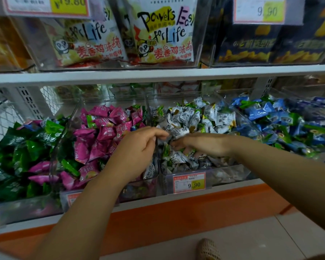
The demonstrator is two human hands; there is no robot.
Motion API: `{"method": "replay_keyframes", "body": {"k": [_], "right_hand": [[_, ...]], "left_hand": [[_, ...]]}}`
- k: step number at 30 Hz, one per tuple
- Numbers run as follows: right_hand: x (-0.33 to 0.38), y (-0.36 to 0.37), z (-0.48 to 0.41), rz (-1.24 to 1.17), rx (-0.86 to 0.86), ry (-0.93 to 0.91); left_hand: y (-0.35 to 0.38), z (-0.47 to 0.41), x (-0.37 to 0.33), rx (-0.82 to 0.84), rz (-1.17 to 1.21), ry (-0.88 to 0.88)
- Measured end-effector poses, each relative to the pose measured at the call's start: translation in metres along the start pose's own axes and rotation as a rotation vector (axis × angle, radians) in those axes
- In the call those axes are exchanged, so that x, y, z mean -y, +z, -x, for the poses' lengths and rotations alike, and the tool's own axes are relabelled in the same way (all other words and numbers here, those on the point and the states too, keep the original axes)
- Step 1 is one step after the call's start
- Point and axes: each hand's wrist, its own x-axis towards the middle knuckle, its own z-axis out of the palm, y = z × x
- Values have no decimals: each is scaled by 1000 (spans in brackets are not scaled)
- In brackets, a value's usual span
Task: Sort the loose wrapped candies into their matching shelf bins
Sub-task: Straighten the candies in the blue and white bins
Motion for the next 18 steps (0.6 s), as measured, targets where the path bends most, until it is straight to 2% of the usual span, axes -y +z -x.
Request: {"method": "replay_keyframes", "body": {"k": [4,8,11,14,15,18], "right_hand": [[7,-14,0,-55,-6,12],[10,-31,14,-100,-113,14],[5,-40,33,-120,-360,-82],[-9,-39,26,189,-701,-123],[-15,-35,19,300,-726,-95],[-27,-16,-2,425,-533,13]], "left_hand": [[-1,-1,0,-10,3,12],[-1,-1,-3,-19,36,16],[1,-3,-1,-36,41,14],[4,-5,-2,-52,49,-10],[5,-5,-2,-60,51,-14],[6,-4,-3,-85,65,-26]]}}
